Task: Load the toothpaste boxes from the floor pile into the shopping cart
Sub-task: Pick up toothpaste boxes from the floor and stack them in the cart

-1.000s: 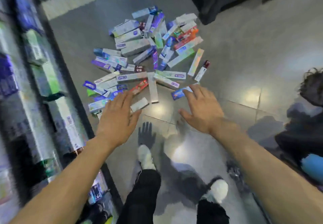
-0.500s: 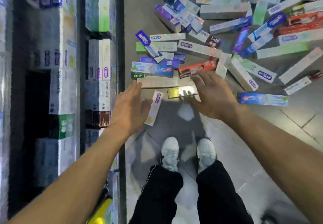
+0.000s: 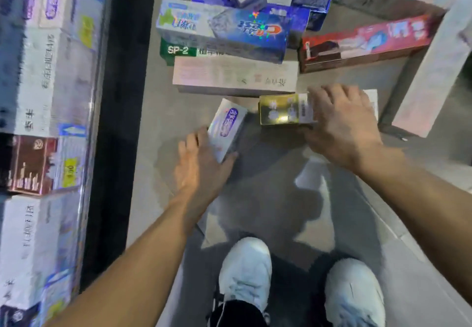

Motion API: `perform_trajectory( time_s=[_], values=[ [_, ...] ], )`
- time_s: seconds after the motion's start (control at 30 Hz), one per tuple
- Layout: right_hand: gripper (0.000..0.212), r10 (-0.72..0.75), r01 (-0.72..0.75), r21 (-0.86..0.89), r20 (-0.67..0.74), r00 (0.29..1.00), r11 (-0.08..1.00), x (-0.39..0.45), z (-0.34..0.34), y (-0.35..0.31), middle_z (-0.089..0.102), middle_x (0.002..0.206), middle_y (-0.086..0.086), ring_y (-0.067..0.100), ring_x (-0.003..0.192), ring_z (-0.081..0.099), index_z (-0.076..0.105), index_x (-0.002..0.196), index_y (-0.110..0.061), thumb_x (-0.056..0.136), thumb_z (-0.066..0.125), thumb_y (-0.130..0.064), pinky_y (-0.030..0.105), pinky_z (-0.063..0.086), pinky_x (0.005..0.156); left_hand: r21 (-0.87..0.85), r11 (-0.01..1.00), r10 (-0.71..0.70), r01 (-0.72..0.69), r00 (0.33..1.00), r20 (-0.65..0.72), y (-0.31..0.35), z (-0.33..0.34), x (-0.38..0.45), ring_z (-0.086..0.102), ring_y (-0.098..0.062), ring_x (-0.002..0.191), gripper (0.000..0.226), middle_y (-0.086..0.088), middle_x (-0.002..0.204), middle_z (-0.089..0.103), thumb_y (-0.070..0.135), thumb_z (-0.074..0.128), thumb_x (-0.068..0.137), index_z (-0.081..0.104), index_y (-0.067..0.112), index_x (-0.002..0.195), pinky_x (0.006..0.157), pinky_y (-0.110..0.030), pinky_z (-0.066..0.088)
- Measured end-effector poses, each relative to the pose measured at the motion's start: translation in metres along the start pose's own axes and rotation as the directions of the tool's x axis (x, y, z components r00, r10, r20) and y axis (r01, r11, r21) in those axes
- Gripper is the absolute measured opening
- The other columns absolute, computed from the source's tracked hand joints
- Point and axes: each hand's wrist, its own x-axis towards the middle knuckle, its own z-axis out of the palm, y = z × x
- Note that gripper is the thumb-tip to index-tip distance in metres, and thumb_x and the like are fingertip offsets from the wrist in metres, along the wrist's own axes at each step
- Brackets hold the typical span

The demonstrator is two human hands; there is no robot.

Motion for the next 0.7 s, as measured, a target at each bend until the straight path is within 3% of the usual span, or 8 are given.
perform_trajectory(
  time_s=[0.07, 0.17, 0.3, 0.37, 0.4, 0.43, 0.57, 0.7],
  values=[
    [0.06, 0.029, -0.03, -0.056, -0.014, 0.999, 0.998, 0.005, 0.003, -0.005, 0.052, 0.127, 0.02, 0.042, 0.116, 0.045, 0.052, 0.132, -0.014, 0.079, 0.072, -0.033, 0.048, 0.036, 0.097, -0.003, 1.0, -0.022, 0.022, 0.999, -0.043, 0.004, 0.003, 0.004, 0.048, -0.032, 0.111, 0.047, -0.007, 0.118, 0.052, 0.046, 0.068, 0.086, 0.05, 0.016, 0.118, 0.073, -0.037, 0.035],
    [0.051, 0.074, -0.072, -0.075, 0.026, 0.997, 0.995, 0.0, -0.002, -0.016, 0.054, 0.117, 0.018, 0.04, 0.108, 0.051, 0.055, 0.122, -0.013, 0.079, 0.071, -0.035, 0.044, 0.039, 0.088, -0.159, 0.984, -0.089, 0.086, 0.996, -0.016, 0.014, -0.006, 0.003, 0.057, -0.035, 0.098, 0.044, -0.007, 0.104, 0.06, 0.048, 0.068, 0.084, 0.046, 0.017, 0.106, 0.074, -0.04, 0.046],
    [0.053, 0.165, -0.174, 0.206, 0.062, 0.984, 0.963, -0.029, -0.027, -0.038, 0.063, 0.104, 0.012, 0.039, 0.093, 0.06, 0.039, 0.106, -0.017, 0.081, 0.069, -0.052, 0.039, 0.038, 0.07, -0.325, 0.941, -0.08, 0.095, 0.995, 0.058, 0.033, -0.038, -0.025, 0.063, -0.034, 0.083, 0.048, -0.004, 0.097, 0.065, 0.049, 0.068, 0.084, 0.033, 0.025, 0.106, 0.074, -0.048, 0.056],
    [0.058, 0.199, -0.235, 0.334, 0.139, 0.97, 0.913, -0.048, -0.048, -0.051, 0.066, 0.097, 0.011, 0.04, 0.088, 0.062, 0.029, 0.102, -0.02, 0.082, 0.065, -0.061, 0.041, 0.045, 0.068, -0.403, 0.911, -0.07, 0.087, 0.996, 0.058, 0.046, -0.063, -0.046, 0.064, -0.026, 0.082, 0.052, -0.003, 0.1, 0.064, 0.046, 0.073, 0.083, 0.032, 0.025, 0.108, 0.066, -0.038, 0.057],
    [0.058, 0.224, -0.267, 0.4, 0.15, 0.963, 0.877, -0.058, -0.064, -0.057, 0.067, 0.094, 0.011, 0.04, 0.085, 0.063, 0.028, 0.102, -0.02, 0.082, 0.065, -0.061, 0.043, 0.048, 0.069, -0.446, 0.89, -0.076, 0.096, 0.995, 0.063, 0.054, -0.078, -0.056, 0.064, -0.019, 0.08, 0.054, -0.001, 0.099, 0.063, 0.044, 0.075, 0.084, 0.032, 0.024, 0.108, 0.059, -0.024, 0.054],
    [0.057, 0.266, -0.305, 0.481, 0.149, 0.952, 0.822, -0.068, -0.083, -0.063, 0.067, 0.09, 0.009, 0.039, 0.081, 0.063, 0.03, 0.102, -0.019, 0.083, 0.067, -0.059, 0.043, 0.049, 0.069, -0.488, 0.866, -0.091, 0.111, 0.994, 0.064, 0.063, -0.095, -0.067, 0.063, -0.01, 0.077, 0.054, 0.004, 0.096, 0.062, 0.042, 0.077, 0.084, 0.033, 0.022, 0.108, 0.053, -0.013, 0.047],
    [0.049, 0.44, -0.387, 0.802, 0.175, 0.881, 0.456, -0.108, -0.184, -0.086, 0.058, 0.077, -0.011, 0.0, 0.061, 0.055, 0.041, 0.104, -0.015, 0.084, 0.075, -0.043, 0.019, 0.043, 0.059, -0.64, 0.759, -0.113, 0.122, 0.992, 0.055, 0.096, -0.181, -0.114, 0.057, 0.018, 0.071, 0.051, 0.017, 0.094, 0.061, 0.043, 0.078, 0.085, 0.04, 0.02, 0.111, 0.056, -0.003, 0.041],
    [0.05, 0.436, -0.355, 0.918, 0.251, 0.864, 0.176, -0.15, -0.305, -0.106, 0.068, 0.088, -0.009, 0.003, 0.076, 0.066, 0.049, 0.102, -0.03, 0.069, 0.074, -0.06, 0.047, 0.058, 0.079, -0.744, 0.666, -0.065, 0.051, 0.998, 0.011, 0.145, -0.294, -0.167, 0.061, 0.013, 0.086, 0.064, 0.022, 0.098, 0.066, 0.069, 0.072, 0.074, 0.044, 0.028, 0.114, 0.072, -0.014, 0.045]
  ],
)
